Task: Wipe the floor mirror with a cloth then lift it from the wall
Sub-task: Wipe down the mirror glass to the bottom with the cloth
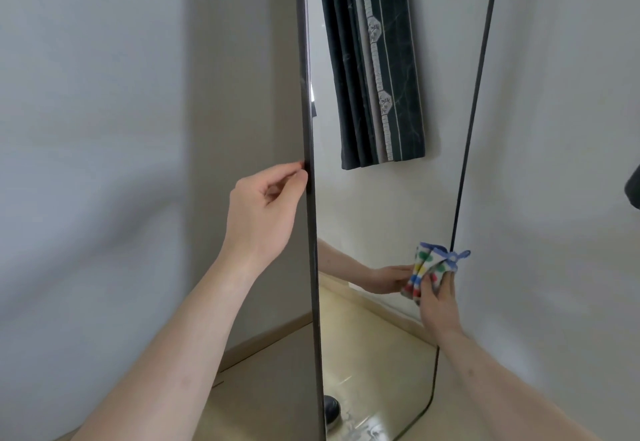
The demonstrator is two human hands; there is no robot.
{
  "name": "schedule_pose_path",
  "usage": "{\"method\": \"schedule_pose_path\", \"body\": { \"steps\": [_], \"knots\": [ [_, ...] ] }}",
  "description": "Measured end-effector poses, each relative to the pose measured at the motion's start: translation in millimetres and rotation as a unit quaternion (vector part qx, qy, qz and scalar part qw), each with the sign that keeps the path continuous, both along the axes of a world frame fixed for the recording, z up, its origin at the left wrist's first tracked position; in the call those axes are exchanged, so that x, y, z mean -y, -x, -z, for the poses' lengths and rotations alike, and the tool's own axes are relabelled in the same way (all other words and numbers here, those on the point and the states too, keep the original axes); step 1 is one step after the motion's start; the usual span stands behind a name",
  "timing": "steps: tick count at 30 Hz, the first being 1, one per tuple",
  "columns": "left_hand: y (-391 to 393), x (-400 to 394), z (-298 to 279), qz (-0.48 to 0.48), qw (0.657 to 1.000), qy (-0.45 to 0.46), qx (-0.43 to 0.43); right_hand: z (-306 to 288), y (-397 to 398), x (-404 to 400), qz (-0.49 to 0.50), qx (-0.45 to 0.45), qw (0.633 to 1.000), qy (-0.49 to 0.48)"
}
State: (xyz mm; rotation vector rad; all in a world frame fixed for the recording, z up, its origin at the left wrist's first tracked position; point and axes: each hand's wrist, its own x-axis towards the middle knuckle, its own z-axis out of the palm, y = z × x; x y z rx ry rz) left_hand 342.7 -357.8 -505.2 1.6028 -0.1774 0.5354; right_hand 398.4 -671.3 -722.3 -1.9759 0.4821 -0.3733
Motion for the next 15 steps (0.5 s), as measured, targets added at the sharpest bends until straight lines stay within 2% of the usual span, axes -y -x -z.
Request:
{"method": "schedule_pose_path", "body": {
  "steps": [6,11,15],
  "knots": [
    [3,-1,2,0.019,1.0,-0.005,-0.012,4,-2,-9,0.027,-0.026,0.998,-0.055],
    [13,-2,3,0.053,0.998,-0.024,-0.037,-32,33,-53,-0.039,0.048,0.998,0.029],
    [14,-5,5,0.056,0.997,-0.018,-0.051,-58,62,-89,-0.104,0.128,0.982,0.094]
  ]
}}
